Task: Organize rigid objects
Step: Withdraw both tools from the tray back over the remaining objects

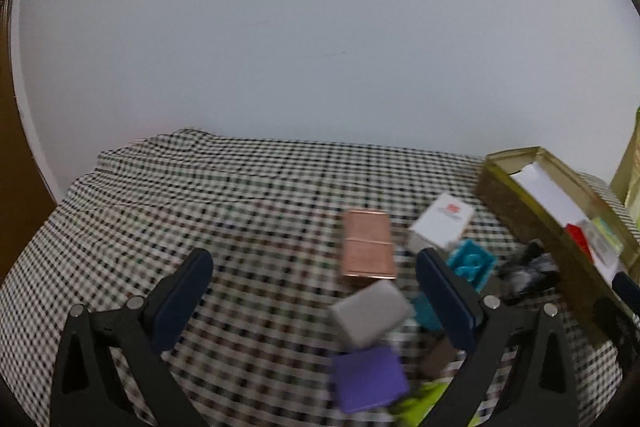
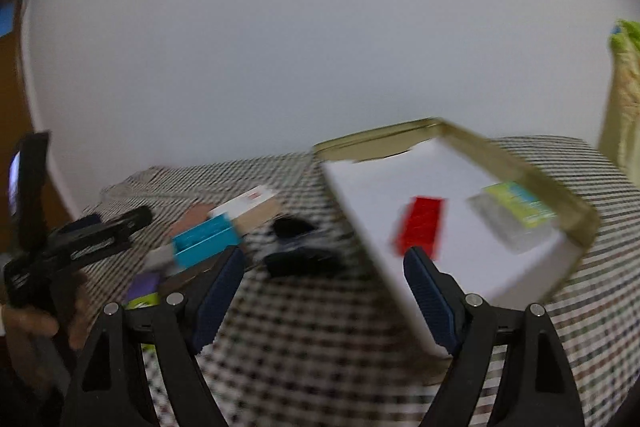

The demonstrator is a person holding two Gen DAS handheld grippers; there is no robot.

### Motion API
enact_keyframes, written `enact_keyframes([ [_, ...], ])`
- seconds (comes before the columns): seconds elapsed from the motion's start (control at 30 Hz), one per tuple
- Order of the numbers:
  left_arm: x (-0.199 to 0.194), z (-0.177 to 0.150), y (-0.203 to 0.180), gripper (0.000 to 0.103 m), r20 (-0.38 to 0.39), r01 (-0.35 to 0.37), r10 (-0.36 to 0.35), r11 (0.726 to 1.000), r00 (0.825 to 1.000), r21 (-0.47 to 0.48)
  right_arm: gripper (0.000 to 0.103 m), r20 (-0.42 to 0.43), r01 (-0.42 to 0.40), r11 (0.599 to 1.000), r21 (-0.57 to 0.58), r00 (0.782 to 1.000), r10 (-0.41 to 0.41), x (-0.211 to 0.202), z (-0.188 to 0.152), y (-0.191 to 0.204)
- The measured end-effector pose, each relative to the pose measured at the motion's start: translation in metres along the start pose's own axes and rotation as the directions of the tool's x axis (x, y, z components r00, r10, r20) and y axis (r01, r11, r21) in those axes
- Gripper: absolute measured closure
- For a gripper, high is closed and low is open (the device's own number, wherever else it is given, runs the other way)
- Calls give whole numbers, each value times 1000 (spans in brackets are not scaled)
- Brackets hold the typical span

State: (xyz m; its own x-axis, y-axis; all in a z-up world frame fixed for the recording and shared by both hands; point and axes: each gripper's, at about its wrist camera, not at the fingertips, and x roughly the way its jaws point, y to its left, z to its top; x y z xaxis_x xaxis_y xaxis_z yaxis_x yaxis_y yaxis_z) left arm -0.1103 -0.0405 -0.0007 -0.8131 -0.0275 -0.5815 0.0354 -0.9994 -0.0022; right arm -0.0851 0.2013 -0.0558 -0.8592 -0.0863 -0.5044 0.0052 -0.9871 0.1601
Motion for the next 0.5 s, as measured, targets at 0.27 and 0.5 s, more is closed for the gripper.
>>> enact_keyframes([
  [0.27,3,0,22,1,-24,-26,26,999,999,22,19,-141,-207,974,-96,971,193,15,-20,65],
  [0.5,10,-5,39,1,-71,-27,28,999,997,18,26,-272,-288,938,-194,934,231,36,-31,111],
])
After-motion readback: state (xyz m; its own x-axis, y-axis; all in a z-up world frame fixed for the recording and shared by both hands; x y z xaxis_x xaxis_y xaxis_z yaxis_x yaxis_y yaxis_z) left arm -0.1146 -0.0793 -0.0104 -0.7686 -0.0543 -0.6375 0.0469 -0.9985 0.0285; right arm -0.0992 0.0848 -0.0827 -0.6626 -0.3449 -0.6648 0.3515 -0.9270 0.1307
